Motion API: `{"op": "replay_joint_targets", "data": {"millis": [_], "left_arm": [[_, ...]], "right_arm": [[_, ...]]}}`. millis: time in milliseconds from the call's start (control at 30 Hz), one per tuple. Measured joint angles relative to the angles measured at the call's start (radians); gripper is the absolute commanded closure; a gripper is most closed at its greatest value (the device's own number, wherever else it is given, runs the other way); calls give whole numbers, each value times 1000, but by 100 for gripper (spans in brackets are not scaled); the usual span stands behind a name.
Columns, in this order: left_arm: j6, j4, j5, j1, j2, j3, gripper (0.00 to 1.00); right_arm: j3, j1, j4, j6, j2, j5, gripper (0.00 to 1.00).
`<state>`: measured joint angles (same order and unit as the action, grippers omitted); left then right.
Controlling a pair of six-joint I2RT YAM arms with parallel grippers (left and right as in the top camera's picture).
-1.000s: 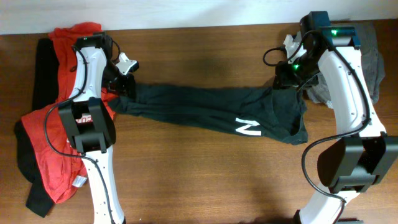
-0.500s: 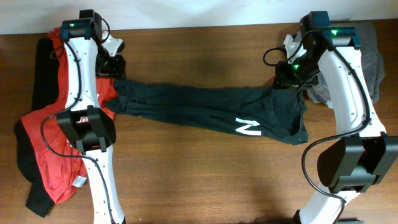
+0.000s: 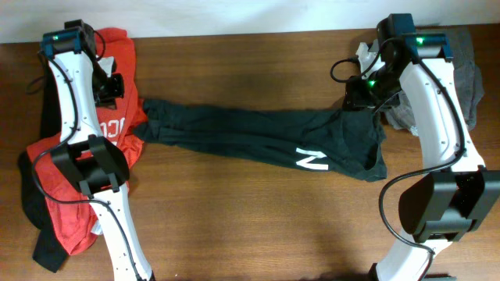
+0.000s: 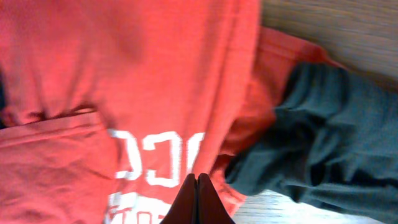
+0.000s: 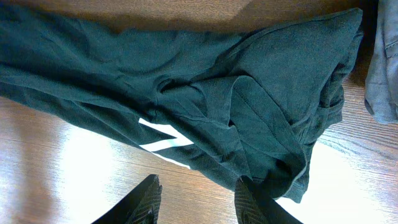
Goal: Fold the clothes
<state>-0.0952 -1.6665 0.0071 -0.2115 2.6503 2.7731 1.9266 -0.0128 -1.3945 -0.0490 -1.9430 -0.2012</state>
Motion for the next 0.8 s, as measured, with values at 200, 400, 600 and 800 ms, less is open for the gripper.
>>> {"op": "replay_joint_targets", "data": {"millis": [200,400,600,800], "left_arm": [[-36,-18,84,8,53,0,99],[-56,-18,127,10,138,0,99],[-66,-11,110,14,157,0,99],[25,-8,-97,9,157,0,92]], "right_arm": [[0,0,0,0,0,0,57],[0,0,0,0,0,0,56],[0,0,0,0,0,0,56],[0,0,-1,0,0,0,57]]}}
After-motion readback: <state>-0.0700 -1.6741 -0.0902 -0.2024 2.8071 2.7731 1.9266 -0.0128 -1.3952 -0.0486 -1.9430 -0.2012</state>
